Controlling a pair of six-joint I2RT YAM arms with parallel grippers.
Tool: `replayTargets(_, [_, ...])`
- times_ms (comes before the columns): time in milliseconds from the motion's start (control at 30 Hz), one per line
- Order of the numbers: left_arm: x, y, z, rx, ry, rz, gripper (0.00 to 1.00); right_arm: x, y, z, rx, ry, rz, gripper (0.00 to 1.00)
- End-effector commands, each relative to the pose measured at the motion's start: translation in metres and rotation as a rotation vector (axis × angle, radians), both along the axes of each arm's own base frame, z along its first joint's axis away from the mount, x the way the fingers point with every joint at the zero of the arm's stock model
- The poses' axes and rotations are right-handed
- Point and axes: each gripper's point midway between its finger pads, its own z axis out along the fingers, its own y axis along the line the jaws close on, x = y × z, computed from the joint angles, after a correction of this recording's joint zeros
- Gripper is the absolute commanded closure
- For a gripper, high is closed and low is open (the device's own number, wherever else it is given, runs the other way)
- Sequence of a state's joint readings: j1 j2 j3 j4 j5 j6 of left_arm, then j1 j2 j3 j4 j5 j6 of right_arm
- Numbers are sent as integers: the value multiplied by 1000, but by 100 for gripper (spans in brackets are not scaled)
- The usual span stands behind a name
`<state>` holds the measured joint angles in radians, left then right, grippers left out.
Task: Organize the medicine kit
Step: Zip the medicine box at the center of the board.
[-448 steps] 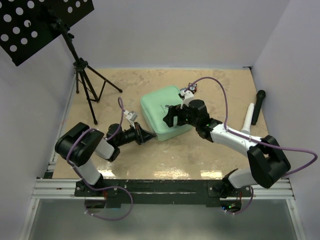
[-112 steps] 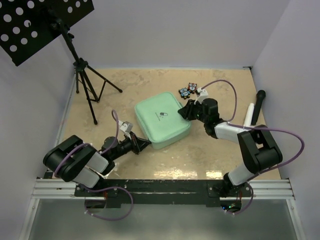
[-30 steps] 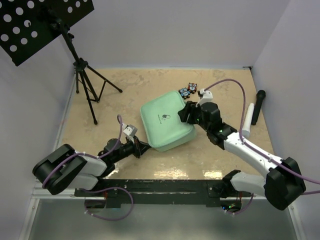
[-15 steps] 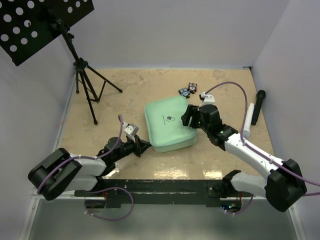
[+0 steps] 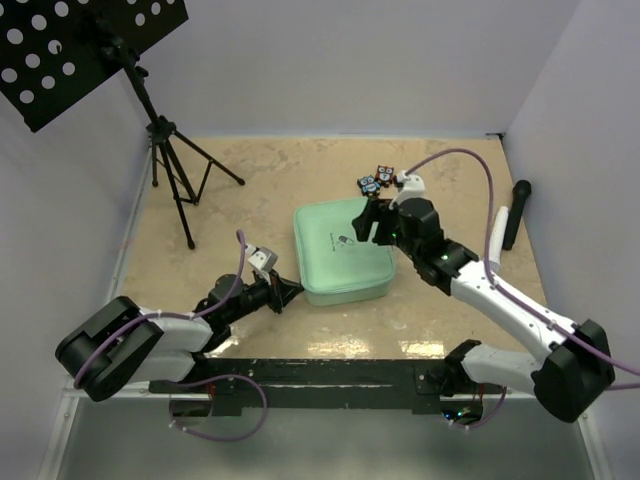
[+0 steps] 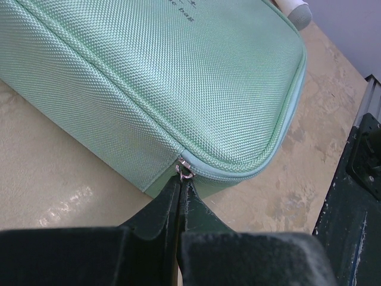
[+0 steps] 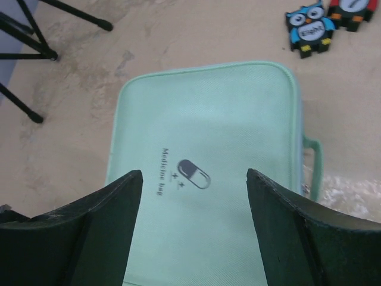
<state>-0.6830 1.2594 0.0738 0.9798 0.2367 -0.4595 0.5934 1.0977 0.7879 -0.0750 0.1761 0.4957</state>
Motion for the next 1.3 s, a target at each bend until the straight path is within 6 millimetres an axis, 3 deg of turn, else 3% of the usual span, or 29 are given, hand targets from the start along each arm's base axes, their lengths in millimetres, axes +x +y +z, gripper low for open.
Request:
replayTargets(0, [8, -3, 6, 1, -47, 8, 100, 7, 66, 15, -11, -9, 160, 24])
replayTargets(133, [8, -3, 6, -3, -47, 10, 100, 4, 107, 4, -56, 6, 236, 23])
replayTargets(367, [8, 1, 9, -8, -58, 26, 100, 5, 146, -15, -141, 28, 293, 22])
replayTargets(433, [9, 1, 9, -13, -61, 32, 100, 4, 157, -30, -196, 52, 288, 23])
replayTargets(633, [7, 3, 11, -20, -70, 35, 100, 10, 172, -52, -341, 79, 212, 24])
replayTargets(900, [4, 6, 14, -39, -84, 38, 100, 24, 154, -83, -595, 102, 61, 25])
replayTargets(1000, [3, 7, 16, -45, -93, 42, 100, 24, 149, -100, -649, 127, 58, 34])
replayTargets(1167, [2, 10, 19, -53, -104, 50, 100, 19, 151, -115, -646, 155, 87, 71])
replayTargets(1267, [2, 10, 19, -55, -104, 47, 100, 17, 151, -124, -656, 170, 100, 82])
